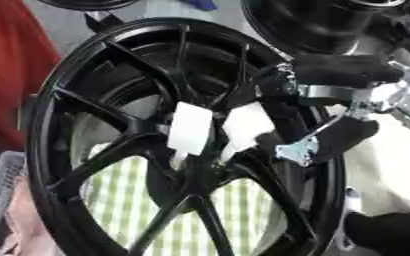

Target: Pull the pin out of the wheel hub.

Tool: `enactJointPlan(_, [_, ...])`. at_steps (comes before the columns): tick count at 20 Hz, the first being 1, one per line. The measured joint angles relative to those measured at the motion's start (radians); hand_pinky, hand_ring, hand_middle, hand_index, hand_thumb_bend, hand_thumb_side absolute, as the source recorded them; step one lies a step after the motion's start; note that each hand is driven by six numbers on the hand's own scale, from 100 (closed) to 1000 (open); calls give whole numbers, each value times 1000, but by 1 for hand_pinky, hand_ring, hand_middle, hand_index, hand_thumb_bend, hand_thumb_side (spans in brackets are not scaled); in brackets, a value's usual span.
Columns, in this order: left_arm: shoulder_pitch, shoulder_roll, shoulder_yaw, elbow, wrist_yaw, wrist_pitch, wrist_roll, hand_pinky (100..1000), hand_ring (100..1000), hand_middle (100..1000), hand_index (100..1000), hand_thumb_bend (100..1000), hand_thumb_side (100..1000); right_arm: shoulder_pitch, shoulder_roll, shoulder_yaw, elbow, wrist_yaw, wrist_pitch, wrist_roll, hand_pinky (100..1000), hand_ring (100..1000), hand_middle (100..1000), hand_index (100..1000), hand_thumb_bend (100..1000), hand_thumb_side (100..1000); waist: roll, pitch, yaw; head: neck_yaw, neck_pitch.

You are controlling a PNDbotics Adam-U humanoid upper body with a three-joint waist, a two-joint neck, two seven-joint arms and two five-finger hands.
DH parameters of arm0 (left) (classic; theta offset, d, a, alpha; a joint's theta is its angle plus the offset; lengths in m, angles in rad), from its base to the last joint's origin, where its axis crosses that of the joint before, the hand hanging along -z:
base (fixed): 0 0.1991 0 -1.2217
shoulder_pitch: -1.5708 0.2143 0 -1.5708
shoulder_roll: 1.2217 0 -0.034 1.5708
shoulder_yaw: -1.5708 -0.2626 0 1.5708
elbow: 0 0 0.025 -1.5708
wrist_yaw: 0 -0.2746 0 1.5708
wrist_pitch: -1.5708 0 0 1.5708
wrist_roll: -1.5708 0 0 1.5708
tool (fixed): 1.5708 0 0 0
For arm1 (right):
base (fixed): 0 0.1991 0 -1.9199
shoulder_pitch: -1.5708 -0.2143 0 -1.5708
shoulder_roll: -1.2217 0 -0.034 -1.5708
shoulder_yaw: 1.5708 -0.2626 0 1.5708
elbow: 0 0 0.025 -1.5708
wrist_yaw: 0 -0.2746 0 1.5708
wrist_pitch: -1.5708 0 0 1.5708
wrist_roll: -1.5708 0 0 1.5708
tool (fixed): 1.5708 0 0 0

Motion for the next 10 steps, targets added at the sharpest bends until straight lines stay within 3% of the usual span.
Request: enactJointPlan(10, [2,-8,0,0,0,1,-1,1000,760,775,875,100,819,-10,7,11,0,-4,12,19,856,874,765,885,135,459,0,-6,-1,-3,-4])
